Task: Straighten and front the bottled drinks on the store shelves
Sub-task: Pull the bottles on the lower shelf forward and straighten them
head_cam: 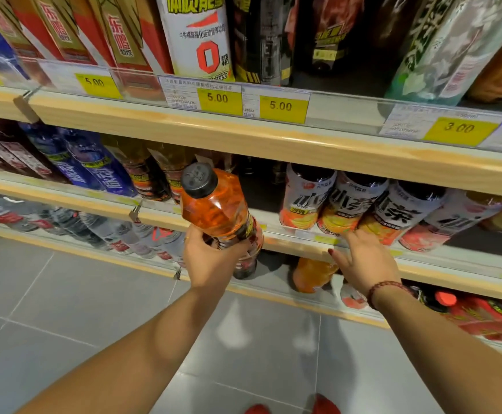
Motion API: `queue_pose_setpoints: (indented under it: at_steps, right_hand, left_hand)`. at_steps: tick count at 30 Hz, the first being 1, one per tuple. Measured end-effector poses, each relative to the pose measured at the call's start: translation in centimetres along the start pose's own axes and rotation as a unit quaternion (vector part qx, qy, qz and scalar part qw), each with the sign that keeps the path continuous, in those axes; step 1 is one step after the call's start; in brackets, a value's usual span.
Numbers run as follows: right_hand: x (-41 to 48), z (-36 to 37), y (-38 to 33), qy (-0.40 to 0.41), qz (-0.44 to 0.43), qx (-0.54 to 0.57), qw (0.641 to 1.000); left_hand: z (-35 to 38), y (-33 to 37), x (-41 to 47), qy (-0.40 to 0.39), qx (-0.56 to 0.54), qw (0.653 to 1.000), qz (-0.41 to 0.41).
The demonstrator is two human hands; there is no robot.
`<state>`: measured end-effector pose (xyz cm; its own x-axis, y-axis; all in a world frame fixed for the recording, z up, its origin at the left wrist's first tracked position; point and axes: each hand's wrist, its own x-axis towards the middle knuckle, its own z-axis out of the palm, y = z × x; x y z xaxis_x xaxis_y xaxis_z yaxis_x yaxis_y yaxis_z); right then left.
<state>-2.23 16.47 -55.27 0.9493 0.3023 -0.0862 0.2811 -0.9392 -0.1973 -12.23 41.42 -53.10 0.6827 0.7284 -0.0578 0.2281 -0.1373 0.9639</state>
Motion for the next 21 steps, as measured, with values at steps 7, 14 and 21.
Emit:
queue_pose_setpoints:
  at_steps: [7, 14, 21]
  right_hand:
    - [1.5, 0.9, -1.1, 0.051, 0.052, -0.064, 0.995]
    - [1.8, 1.6, -1.7, 0.093, 0.073, -0.060, 0.991]
    - [1.8, 2.3, -0.7, 0.131, 0.060, -0.023, 0.989]
  left_hand:
    - [0.7, 0.5, 2.7, 0.017, 0.002, 0.999, 0.027]
    - [2.3, 0.5, 4.0, 0.023, 0.004, 0.999, 0.025]
    - [4.0, 0.9, 4.1, 0.006, 0.006, 1.000, 0.012]
